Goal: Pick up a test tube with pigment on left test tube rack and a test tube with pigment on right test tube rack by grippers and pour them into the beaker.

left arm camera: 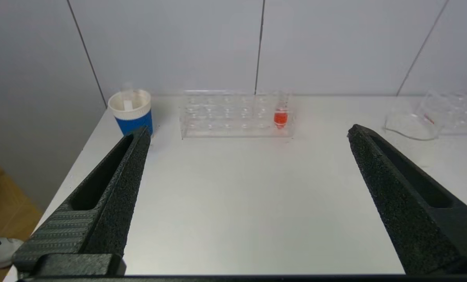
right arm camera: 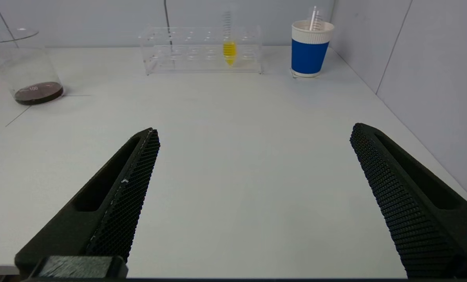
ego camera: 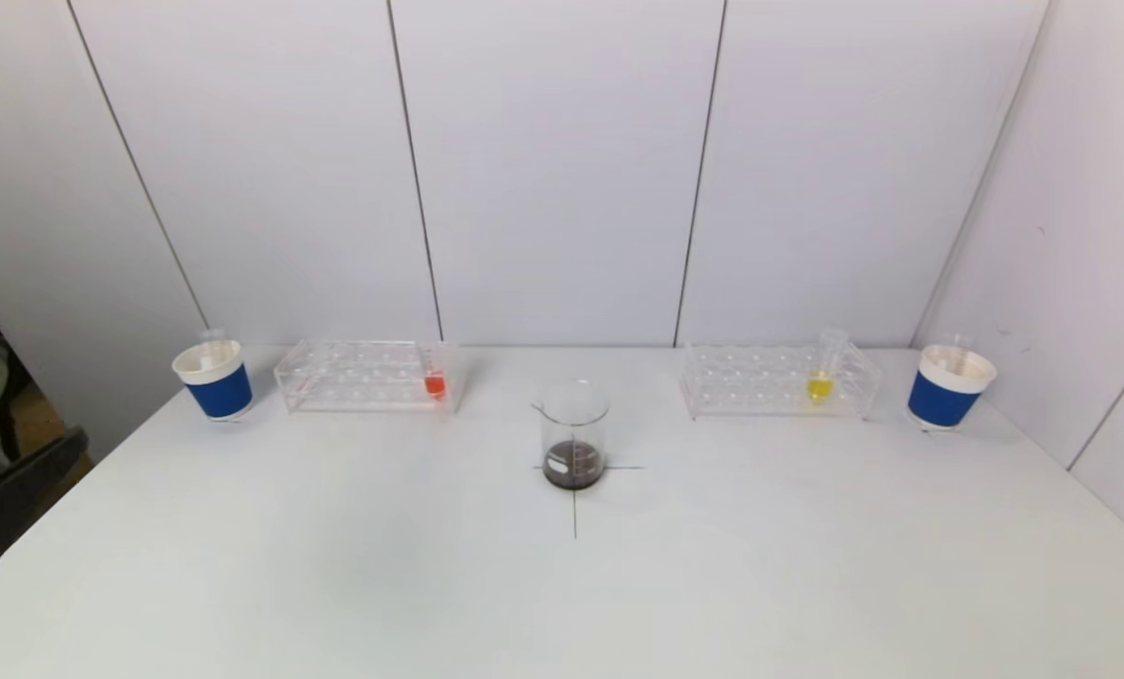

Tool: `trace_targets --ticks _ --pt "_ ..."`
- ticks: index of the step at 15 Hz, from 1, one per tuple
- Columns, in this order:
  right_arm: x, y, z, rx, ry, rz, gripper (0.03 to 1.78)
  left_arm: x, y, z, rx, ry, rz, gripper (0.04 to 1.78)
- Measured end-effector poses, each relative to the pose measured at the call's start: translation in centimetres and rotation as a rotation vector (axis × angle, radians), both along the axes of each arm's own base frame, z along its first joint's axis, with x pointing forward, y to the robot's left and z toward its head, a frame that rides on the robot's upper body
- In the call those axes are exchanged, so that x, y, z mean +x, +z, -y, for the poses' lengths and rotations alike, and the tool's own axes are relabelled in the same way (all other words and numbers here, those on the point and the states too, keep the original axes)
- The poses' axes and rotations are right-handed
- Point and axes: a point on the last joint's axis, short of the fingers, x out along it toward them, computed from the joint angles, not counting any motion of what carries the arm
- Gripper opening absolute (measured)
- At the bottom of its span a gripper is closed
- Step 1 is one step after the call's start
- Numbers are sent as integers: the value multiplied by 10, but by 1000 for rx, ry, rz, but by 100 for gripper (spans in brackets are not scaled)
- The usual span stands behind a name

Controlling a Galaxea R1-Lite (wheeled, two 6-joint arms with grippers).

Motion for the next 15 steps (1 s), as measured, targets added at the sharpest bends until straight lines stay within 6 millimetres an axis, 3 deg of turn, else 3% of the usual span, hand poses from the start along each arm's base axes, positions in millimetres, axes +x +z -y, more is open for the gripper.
trace_targets --ticks 4,7,11,15 --pt "0 0 0 0 0 0 177 -50 -32 0 21 50 -25 176" --pt "0 0 0 0 0 0 177 -73 -57 0 52 75 -31 176" --pt "0 0 0 0 0 0 177 -93 -96 -1 77 73 -36 176" --pt "0 0 0 0 0 0 177 -92 -127 -1 92 73 -83 176"
